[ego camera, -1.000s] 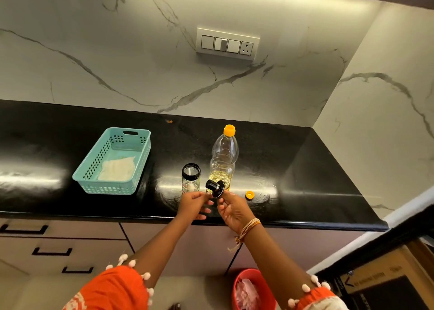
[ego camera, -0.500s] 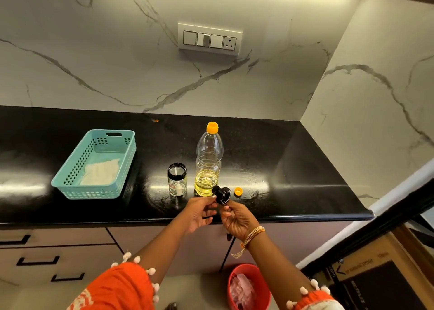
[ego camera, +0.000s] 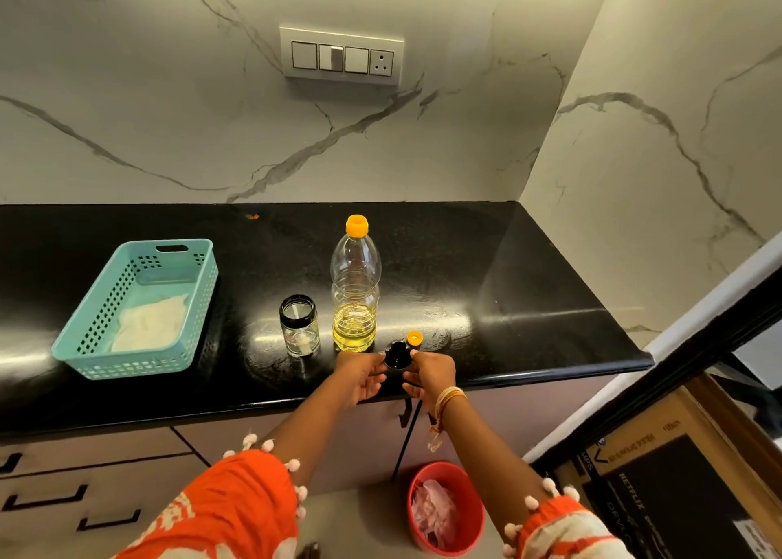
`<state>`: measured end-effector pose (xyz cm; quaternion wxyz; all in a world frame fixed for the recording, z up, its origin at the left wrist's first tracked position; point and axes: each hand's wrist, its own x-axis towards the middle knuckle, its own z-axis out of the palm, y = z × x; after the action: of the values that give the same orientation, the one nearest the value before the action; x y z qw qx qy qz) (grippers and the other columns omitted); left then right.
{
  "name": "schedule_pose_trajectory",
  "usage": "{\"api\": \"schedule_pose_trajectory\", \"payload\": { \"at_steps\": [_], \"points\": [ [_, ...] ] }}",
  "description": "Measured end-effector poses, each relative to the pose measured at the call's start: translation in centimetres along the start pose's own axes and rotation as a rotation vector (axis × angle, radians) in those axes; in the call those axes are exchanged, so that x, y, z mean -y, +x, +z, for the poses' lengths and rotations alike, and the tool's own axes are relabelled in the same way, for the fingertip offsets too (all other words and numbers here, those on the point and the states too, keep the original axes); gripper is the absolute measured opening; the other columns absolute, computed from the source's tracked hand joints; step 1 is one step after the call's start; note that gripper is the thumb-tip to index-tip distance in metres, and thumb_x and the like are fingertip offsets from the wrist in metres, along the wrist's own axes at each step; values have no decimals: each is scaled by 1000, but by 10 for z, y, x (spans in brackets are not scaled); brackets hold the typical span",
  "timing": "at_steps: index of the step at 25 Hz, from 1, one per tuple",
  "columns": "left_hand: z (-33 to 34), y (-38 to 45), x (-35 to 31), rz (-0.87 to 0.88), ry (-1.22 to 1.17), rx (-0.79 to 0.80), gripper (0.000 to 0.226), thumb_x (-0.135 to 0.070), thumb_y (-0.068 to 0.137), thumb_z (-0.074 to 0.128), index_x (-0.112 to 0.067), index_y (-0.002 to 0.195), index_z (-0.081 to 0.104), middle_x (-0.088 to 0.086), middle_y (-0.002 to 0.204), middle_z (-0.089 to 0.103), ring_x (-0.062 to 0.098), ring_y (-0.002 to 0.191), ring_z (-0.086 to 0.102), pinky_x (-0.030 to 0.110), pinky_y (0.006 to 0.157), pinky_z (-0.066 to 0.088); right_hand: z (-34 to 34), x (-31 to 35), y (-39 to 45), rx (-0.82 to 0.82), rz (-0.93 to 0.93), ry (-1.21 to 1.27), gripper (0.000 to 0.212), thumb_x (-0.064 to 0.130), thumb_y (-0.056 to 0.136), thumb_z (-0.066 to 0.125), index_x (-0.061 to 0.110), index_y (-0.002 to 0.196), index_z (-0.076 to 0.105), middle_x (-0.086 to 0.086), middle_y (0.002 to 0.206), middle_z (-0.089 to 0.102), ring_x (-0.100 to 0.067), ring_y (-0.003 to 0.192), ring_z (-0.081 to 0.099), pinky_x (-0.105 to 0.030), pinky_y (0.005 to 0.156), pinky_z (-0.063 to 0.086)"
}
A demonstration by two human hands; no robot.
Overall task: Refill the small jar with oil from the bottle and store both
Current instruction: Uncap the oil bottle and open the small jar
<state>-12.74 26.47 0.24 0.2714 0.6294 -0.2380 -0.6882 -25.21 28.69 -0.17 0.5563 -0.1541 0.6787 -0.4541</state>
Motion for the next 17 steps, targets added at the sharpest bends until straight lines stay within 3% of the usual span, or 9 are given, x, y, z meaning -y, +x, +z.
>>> {"api": "schedule_pose_trajectory", "payload": {
  "at_steps": [6, 12, 17],
  "points": [
    [6, 14, -10, 35, 152, -54, 19, -17, 95, 57, -10, 78, 53, 1, 68, 57, 10, 51, 49, 14, 33, 35, 3, 2, 18, -37, 15, -131, 12, 11, 91, 59, 2, 97, 64, -18, 91, 64, -21, 63, 60, -32, 48, 51],
    [2, 19, -9, 42, 179, -68, 14, -18, 94, 57, -12, 82, 55, 1, 70, 58, 11, 51, 49, 17, 38, 37, 1, 4, 22, -81, -15, -237, 11, 9, 92, 56, 4, 89, 66, -14, 79, 64, -19, 56, 59, -30, 43, 52],
    [-11, 17, -8, 67, 191, -130, 8, -17, 93, 59, -11, 89, 56, 2, 74, 61, 12, 53, 51, 21, 44, 38, -2, 6, 21, -159, -115, -375, 19, 13, 93, 53, 2, 95, 68, -17, 91, 69, -16, 52, 61, -28, 42, 52]
  ]
}}
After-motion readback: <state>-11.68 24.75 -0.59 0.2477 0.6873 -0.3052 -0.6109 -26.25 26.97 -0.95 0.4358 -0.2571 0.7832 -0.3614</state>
